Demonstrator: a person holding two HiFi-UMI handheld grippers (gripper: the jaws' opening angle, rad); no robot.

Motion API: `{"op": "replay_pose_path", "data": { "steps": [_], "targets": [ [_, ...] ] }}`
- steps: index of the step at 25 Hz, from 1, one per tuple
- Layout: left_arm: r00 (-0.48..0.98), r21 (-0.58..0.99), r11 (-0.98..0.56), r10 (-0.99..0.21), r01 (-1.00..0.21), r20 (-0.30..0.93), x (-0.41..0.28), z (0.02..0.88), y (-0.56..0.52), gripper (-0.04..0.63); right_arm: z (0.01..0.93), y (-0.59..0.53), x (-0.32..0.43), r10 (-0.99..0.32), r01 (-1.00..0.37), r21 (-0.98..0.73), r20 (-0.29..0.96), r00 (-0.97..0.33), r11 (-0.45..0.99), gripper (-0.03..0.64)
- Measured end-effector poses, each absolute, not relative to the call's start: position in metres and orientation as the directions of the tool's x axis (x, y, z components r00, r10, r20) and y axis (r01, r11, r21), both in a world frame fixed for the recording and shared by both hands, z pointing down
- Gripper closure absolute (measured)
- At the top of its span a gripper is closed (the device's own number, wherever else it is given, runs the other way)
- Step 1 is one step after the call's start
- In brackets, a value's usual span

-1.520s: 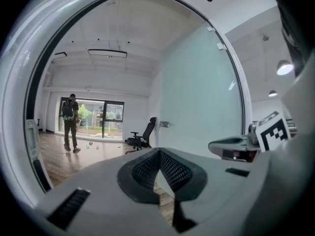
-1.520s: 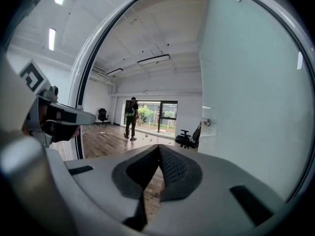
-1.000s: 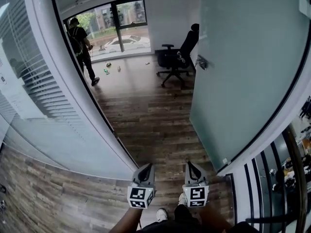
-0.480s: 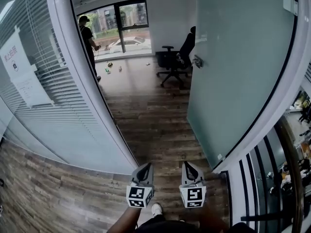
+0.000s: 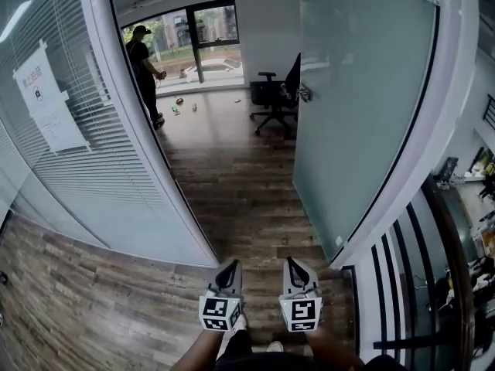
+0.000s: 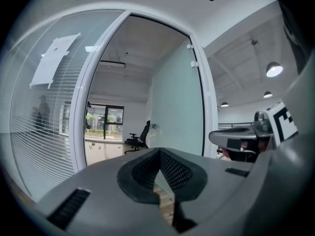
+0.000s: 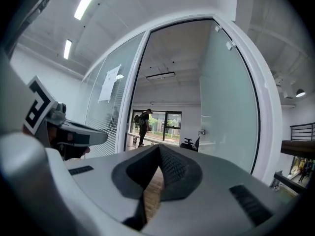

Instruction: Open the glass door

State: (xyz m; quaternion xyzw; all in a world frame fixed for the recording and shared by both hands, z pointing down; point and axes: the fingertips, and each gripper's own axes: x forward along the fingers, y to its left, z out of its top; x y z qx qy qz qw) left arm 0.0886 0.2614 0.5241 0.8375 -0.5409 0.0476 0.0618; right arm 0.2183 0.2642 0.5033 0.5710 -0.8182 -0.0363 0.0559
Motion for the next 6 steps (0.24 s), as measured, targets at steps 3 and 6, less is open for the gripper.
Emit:
{"op": "replay_pose_path", "data": {
  "steps": [3, 6],
  "targets": [
    [0.412, 0.041, -0.411, -0.900, -0.911, 0.140, 0.104, 0.517, 0.282, 0.594, 0.501, 0.284, 0.229, -0.936, -0.929, 0.117, 0.048, -0.349, 0.352, 0.601],
    [0.412, 0.037, -0.411, -0.902, -0.911, 0.131, 0.116, 0.503, 0.306, 0.594, 0.491, 0.307, 0.237, -0.932, -0.925, 0.114, 0.050, -0.358, 0.361, 0.601]
  ]
}}
